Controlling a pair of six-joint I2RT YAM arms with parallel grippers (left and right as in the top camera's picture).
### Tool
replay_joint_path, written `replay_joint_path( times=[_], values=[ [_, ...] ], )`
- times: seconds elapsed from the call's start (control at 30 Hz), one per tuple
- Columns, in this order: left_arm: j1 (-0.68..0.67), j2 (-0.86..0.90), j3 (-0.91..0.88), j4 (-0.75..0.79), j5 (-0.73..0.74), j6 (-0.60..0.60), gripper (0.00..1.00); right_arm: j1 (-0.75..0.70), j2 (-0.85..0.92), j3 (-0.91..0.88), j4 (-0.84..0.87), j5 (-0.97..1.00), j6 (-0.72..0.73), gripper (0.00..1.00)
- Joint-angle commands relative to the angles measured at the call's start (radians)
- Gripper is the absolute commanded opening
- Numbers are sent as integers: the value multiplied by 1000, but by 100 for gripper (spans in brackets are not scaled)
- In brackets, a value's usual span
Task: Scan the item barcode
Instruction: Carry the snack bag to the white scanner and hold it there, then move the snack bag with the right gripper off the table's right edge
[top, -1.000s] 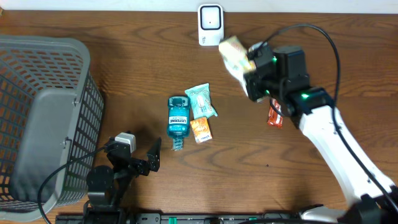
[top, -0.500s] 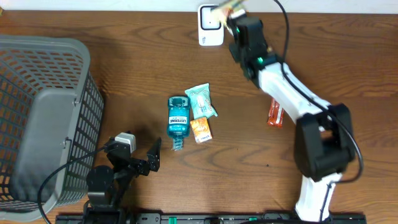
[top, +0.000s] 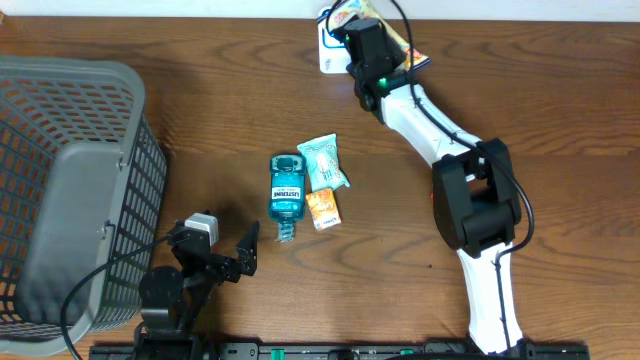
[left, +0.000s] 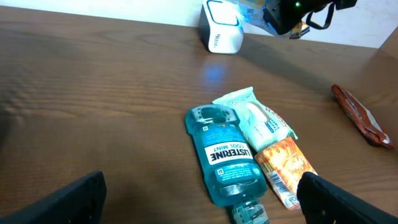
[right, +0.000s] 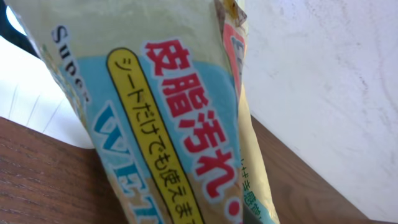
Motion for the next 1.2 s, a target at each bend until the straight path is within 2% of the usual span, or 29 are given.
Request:
replay_joint_path(
  times=[0.0, 0.2, 0.33, 0.4, 0.53, 0.63, 0.8, 1.03, 1.17],
  values=[
    [3, 1, -14, -27, 13, 2, 98, 9, -13, 42, 0, 108, 12, 1],
    [3, 1, -14, -27, 13, 2, 98, 10, -78, 74, -188, 158, 101, 1],
    [3, 1, -14, -27, 13, 2, 98, 5, -171, 74, -346, 157, 248, 1],
    [3, 1, -14, -27, 13, 2, 98, 0, -227, 74, -444, 146, 366, 1],
    [3, 1, -14, -27, 13, 2, 98, -40, -336, 74, -661, -11, 587, 1],
    [3, 1, -14, -27, 13, 2, 98, -94, -394, 74, -786, -158, 692, 1],
    [3, 1, -14, -27, 13, 2, 98, -162, -418, 74, -914, -246, 752, 1],
    [3, 1, -14, -27, 13, 2, 98, -188, -429, 74, -1038, -273, 751, 1],
    [3, 1, -14, -27, 13, 2, 98, -201, -465, 74, -1093, -377, 723, 1]
  ],
)
